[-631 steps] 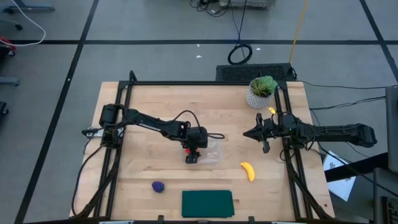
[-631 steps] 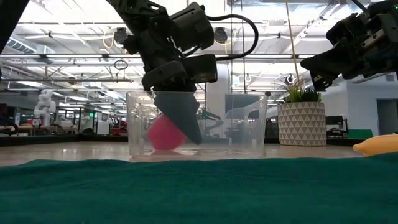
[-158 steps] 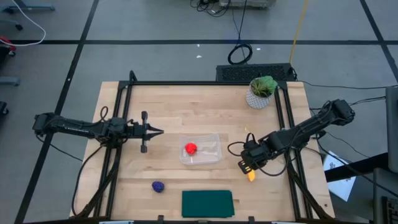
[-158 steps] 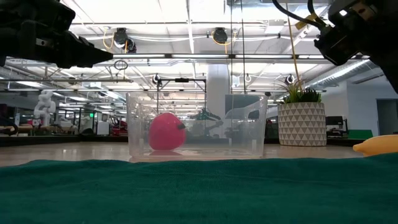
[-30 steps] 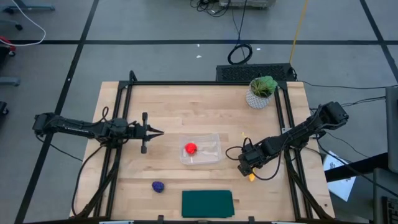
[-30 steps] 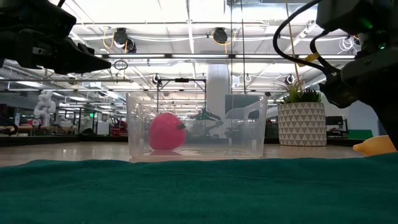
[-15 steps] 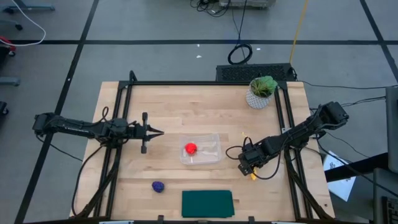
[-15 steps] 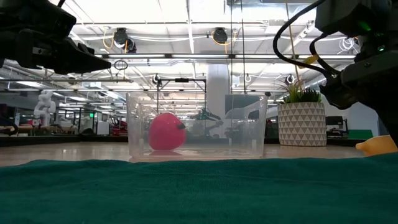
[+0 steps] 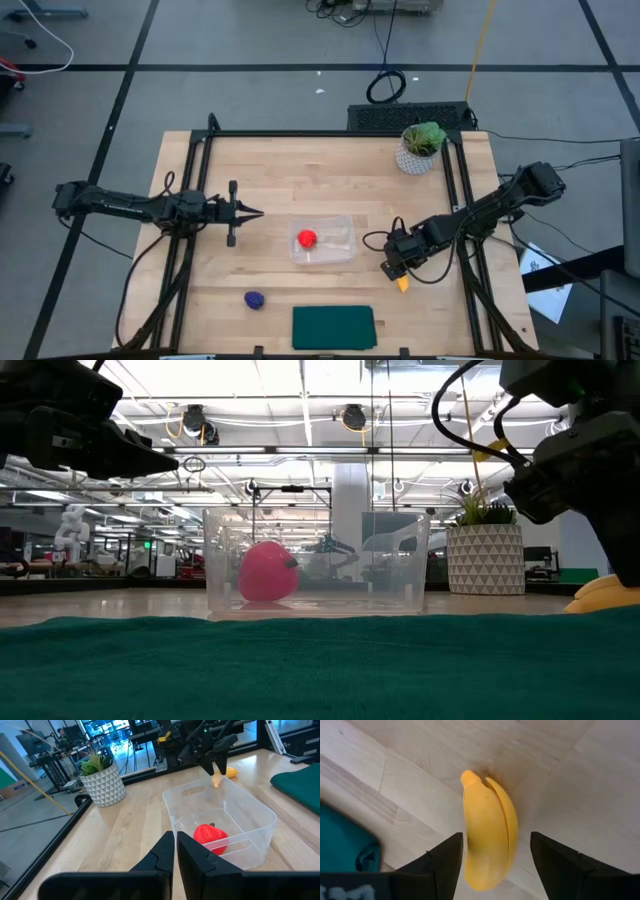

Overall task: Pick and placing Produce into tupperware
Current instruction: Put the yellow banana into the transparent bin

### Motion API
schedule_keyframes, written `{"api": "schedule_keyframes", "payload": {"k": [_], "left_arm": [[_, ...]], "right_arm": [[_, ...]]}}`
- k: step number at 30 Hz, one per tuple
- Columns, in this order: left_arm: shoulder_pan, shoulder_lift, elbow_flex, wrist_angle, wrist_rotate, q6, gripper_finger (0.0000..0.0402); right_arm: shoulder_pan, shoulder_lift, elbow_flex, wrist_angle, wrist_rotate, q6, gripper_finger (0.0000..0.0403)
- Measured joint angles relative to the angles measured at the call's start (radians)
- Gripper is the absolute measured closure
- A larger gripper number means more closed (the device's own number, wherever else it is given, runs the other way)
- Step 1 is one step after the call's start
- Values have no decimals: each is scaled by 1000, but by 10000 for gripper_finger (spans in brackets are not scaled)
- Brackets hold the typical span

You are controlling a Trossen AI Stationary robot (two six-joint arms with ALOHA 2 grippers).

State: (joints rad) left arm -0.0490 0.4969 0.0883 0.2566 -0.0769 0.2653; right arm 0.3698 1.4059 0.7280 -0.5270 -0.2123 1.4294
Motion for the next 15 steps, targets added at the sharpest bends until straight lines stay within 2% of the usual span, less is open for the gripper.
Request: {"api": "schedule_keyframes", "payload": {"k": [15], "left_arm": [[0, 0, 0, -13, 0, 0, 376]], "right_arm": [[11, 0, 2, 10, -2, -14, 181]]}}
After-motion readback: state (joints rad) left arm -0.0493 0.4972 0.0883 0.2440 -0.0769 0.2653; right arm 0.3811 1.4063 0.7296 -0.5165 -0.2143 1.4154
